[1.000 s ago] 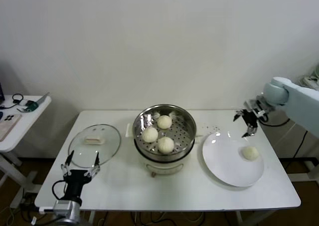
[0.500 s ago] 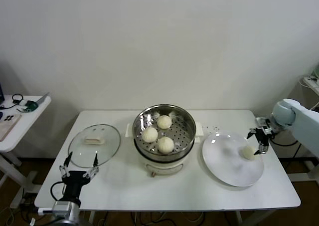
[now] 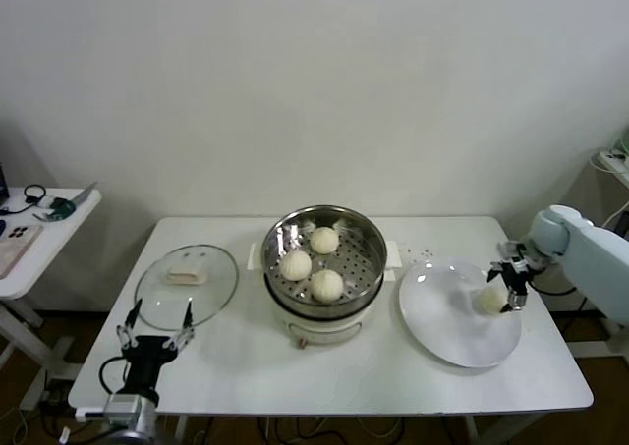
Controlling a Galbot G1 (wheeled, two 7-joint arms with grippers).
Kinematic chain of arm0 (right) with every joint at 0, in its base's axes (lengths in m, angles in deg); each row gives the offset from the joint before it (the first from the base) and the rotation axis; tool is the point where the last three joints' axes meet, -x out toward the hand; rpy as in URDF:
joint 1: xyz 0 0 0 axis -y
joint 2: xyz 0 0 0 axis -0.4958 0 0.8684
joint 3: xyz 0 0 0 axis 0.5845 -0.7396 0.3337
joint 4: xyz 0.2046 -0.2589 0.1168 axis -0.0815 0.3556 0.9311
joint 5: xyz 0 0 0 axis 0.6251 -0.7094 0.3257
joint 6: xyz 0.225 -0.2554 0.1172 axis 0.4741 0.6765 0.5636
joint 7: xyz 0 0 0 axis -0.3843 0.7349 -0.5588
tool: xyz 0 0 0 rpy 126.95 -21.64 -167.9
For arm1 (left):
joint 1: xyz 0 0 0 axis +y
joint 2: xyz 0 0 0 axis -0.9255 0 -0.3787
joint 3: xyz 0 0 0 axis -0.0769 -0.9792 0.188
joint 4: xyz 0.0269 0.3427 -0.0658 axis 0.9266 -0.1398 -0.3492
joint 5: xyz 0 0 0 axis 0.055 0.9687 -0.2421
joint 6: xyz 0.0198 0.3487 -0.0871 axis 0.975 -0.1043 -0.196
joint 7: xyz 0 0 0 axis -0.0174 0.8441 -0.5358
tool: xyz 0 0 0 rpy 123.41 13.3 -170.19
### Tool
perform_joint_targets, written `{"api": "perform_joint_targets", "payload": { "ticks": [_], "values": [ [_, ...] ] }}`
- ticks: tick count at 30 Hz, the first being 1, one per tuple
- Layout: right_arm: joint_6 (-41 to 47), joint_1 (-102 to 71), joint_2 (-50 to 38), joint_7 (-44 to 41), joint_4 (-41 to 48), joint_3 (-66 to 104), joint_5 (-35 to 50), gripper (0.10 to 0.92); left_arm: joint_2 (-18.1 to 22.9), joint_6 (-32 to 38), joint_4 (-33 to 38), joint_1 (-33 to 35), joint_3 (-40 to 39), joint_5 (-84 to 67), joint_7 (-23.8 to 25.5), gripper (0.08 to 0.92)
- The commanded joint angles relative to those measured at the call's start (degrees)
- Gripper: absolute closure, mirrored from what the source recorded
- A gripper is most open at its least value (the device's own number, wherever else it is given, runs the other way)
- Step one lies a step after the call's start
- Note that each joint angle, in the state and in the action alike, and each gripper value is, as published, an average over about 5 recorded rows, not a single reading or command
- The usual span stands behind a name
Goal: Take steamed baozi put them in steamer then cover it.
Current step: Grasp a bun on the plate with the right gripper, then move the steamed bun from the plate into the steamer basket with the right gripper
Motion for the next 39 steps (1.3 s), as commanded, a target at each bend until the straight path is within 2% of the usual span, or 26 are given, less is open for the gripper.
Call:
{"api": "perform_joint_targets", "payload": {
  "ticks": [1, 7, 14, 19, 22, 28, 39],
  "values": [
    [-0.9, -1.4, 2.0, -0.6, 2.6, 1.5, -2.7, 0.203, -0.1, -0.1, -0.1, 0.0, 0.0, 0.0, 0.0, 0.177],
    [-1.6, -1.7, 2.8, -0.8, 3.4, 1.9, -4.5, 0.205, 0.0, 0.0, -0.3, -0.2, -0.1, 0.1, 0.0, 0.177],
    [-2.3, -1.4, 3.5, -0.8, 4.6, 2.9, -5.2, 0.289, 0.0, -0.1, -0.4, -0.4, -0.2, 0.1, 0.0, 0.177],
    [-1.5, -0.2, 3.2, -0.8, 4.1, 2.0, -1.4, 0.303, 0.0, -0.1, -0.3, -0.5, -0.2, 0.1, 0.0, 0.177],
    [0.3, 2.5, 2.5, -0.4, 2.7, -1.0, 4.3, 0.304, 0.0, -0.1, -0.4, -0.6, -0.3, 0.1, 0.0, 0.177],
    [7.3, 17.1, 1.8, 1.6, -3.0, -15.2, 22.6, 0.299, 0.1, -0.1, -0.1, -1.0, -1.0, 0.3, 0.0, 0.177],
    [15.6, 44.4, 10.3, 5.9, -10.6, -40.1, 53.5, 0.296, -0.1, 0.5, 0.2, -1.3, -2.8, 0.7, 0.3, 0.177]
  ]
}}
